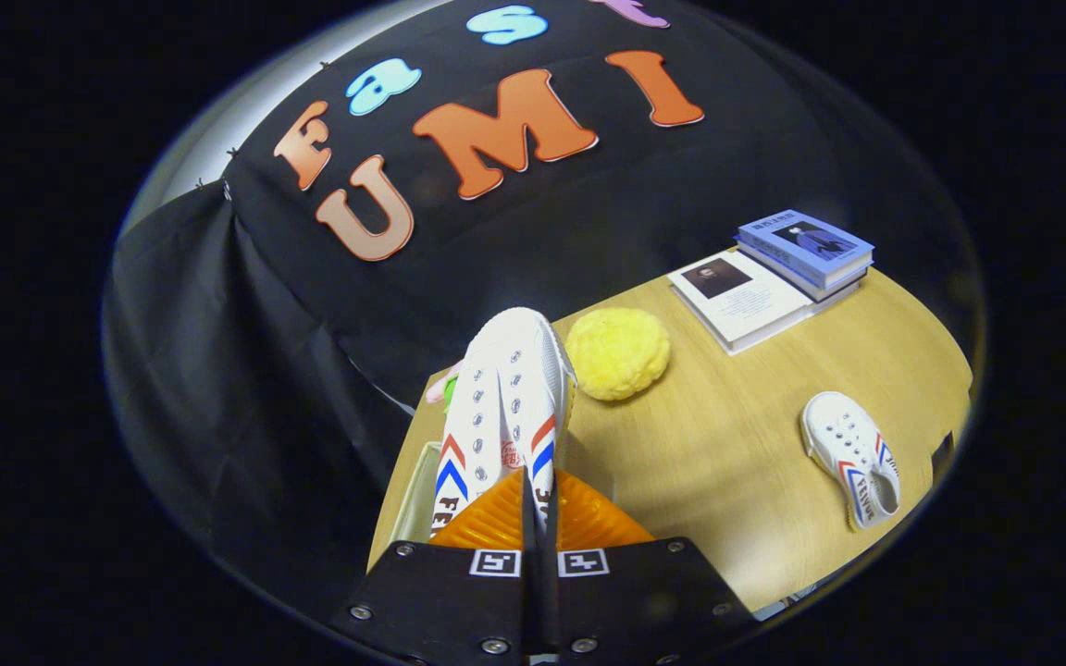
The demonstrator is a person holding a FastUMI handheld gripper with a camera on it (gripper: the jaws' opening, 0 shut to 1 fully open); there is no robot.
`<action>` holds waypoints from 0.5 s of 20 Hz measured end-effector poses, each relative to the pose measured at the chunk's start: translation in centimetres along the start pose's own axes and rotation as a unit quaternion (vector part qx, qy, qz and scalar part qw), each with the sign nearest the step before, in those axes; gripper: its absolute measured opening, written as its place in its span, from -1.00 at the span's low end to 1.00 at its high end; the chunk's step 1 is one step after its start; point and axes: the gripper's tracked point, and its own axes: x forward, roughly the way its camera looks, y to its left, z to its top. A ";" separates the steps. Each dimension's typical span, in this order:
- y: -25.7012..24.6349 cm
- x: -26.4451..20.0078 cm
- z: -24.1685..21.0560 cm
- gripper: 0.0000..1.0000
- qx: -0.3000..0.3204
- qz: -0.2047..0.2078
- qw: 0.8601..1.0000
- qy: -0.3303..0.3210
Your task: Open the storage box then place both shoes into the box .Put the left shoe in first, then the right shoe, with the right side of both shoes facing outward in a uniform manner.
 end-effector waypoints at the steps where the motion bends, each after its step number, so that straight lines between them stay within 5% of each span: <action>1: 1.1 0.6 -0.6 -1.00 -0.004 0.003 1.000 0.006; 10: 6.4 4.3 -6.0 -1.00 -0.018 -0.001 0.999 0.041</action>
